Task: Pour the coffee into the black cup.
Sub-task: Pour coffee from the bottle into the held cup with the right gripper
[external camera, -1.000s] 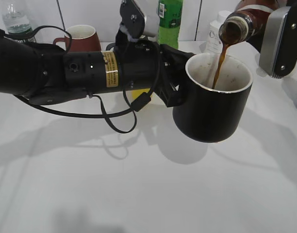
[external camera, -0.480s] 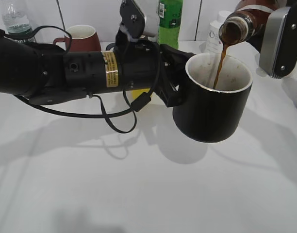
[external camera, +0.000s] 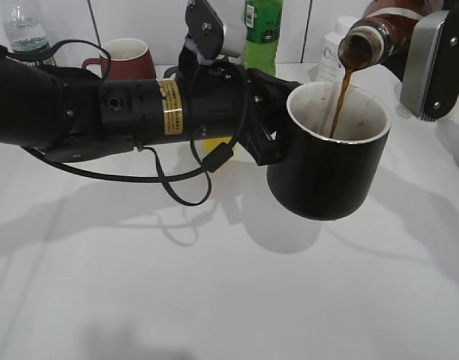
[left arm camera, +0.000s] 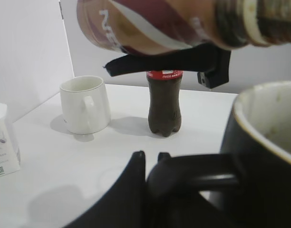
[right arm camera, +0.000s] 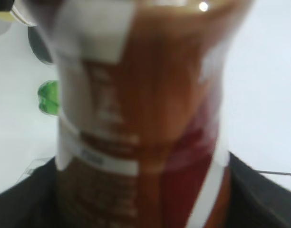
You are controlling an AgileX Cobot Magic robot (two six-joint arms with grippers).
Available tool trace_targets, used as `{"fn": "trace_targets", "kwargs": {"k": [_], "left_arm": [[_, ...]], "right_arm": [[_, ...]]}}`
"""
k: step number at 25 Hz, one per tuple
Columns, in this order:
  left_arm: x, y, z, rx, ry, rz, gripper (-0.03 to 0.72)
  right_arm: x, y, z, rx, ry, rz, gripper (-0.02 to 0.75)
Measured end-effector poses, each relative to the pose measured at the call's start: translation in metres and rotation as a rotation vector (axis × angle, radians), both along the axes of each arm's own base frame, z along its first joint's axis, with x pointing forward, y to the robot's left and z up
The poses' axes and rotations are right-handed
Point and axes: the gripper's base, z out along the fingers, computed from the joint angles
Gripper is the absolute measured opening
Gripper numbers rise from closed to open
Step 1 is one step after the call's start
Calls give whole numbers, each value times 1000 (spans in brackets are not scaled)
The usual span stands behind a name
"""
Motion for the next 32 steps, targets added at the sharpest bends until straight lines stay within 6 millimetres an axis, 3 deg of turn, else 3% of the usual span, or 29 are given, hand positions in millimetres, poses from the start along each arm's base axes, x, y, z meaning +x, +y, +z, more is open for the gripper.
{"fn": "trace_targets", "kwargs": {"k": [32], "left_arm": [[0, 0, 0, 0, 0, 0, 40]], "right_arm": [[0, 0, 0, -37, -33, 8, 527]]}}
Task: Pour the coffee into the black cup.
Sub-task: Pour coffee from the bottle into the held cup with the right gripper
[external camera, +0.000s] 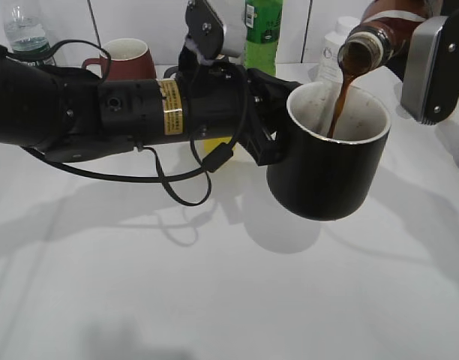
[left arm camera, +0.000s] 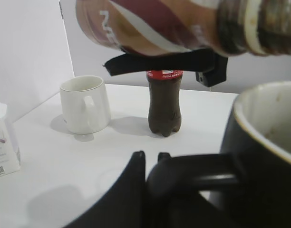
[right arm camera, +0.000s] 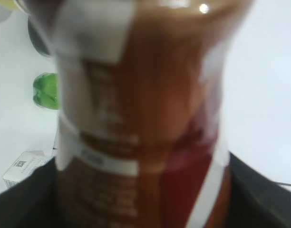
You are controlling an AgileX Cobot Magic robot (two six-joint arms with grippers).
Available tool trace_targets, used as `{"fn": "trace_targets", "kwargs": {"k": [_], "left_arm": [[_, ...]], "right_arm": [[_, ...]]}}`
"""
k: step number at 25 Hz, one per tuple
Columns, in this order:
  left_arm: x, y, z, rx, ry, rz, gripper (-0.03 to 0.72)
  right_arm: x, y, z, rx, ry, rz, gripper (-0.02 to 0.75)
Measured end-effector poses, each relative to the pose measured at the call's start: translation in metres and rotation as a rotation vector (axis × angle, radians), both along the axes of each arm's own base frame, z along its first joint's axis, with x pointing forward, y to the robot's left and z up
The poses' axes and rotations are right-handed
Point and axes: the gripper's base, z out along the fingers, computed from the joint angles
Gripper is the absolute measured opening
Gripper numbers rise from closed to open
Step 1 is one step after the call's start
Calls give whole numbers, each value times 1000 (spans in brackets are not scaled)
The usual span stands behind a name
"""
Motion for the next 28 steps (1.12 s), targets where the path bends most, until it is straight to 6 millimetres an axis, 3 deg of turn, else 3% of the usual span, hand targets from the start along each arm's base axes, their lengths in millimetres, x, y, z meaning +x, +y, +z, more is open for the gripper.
{"fn": "trace_targets", "kwargs": {"k": [28], "left_arm": [[0, 0, 0, 2, 0, -1, 40]], "right_arm": [[0, 0, 0, -59, -52, 11, 527]]}}
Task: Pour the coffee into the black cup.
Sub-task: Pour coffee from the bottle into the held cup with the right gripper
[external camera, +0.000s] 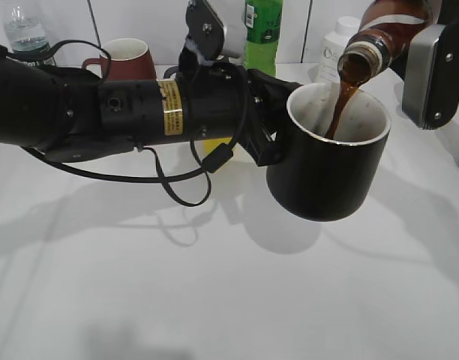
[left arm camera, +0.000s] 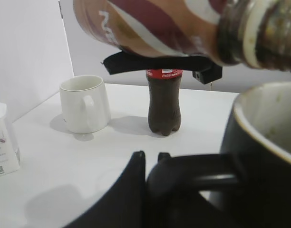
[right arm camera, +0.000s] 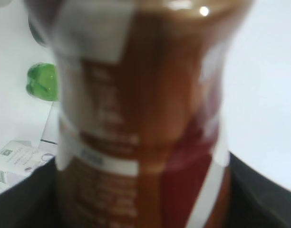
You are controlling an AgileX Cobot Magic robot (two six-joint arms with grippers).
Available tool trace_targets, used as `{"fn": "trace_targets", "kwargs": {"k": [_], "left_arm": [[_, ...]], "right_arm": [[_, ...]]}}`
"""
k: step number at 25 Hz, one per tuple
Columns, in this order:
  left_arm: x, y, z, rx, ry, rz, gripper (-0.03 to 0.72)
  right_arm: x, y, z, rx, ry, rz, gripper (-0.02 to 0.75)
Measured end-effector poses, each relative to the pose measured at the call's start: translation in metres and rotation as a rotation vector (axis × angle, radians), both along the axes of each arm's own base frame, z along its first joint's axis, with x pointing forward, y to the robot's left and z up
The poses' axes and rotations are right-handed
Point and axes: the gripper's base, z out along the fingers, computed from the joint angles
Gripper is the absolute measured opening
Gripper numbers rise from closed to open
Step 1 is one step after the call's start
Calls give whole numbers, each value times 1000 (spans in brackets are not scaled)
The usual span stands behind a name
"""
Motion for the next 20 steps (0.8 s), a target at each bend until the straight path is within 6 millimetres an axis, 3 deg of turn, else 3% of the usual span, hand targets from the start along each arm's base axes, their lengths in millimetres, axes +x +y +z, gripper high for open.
{"fn": "trace_targets", "kwargs": {"k": [20], "left_arm": [[0, 0, -1, 7, -1, 1, 40]], "right_arm": [[0, 0, 1, -66, -62, 15, 527]]}}
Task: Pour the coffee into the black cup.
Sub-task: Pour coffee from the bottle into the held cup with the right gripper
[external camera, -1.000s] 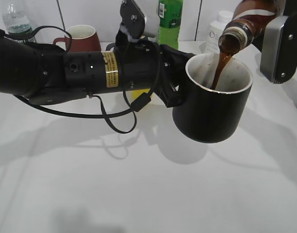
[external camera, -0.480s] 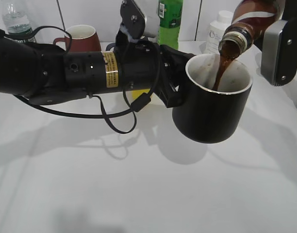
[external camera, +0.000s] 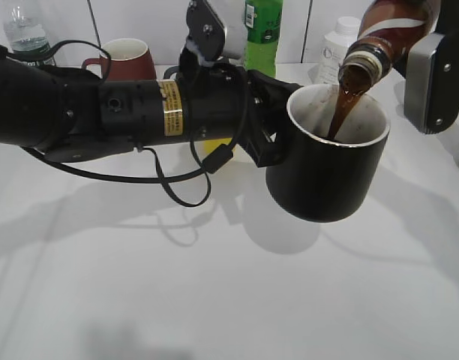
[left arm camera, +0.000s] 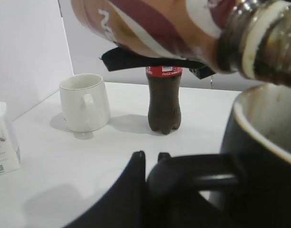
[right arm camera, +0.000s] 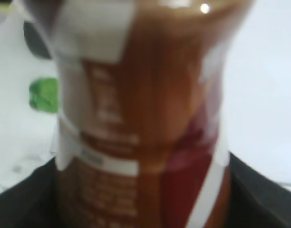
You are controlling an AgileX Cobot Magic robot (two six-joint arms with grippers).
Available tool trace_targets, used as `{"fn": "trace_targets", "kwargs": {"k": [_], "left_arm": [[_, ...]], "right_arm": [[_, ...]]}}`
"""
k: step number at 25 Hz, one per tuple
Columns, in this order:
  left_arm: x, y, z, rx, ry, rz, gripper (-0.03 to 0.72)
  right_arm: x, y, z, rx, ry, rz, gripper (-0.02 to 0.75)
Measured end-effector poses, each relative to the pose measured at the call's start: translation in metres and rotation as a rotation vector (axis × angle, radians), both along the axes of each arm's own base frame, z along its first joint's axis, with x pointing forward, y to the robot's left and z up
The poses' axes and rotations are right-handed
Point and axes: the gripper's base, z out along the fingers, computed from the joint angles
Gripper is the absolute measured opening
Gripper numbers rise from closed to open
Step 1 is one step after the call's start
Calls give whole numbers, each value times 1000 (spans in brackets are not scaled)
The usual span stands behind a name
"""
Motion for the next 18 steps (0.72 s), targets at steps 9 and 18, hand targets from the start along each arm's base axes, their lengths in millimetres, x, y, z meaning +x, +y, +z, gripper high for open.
{"fn": "trace_targets", "kwargs": {"k": [9, 18], "left_arm": [[0, 0, 0, 2, 0, 1, 40], [6, 2, 4, -41, -4, 72, 40]], "right_arm": [[-1, 1, 2, 143, 111, -13, 527], [-1, 8, -1, 400, 307, 39, 527]]}}
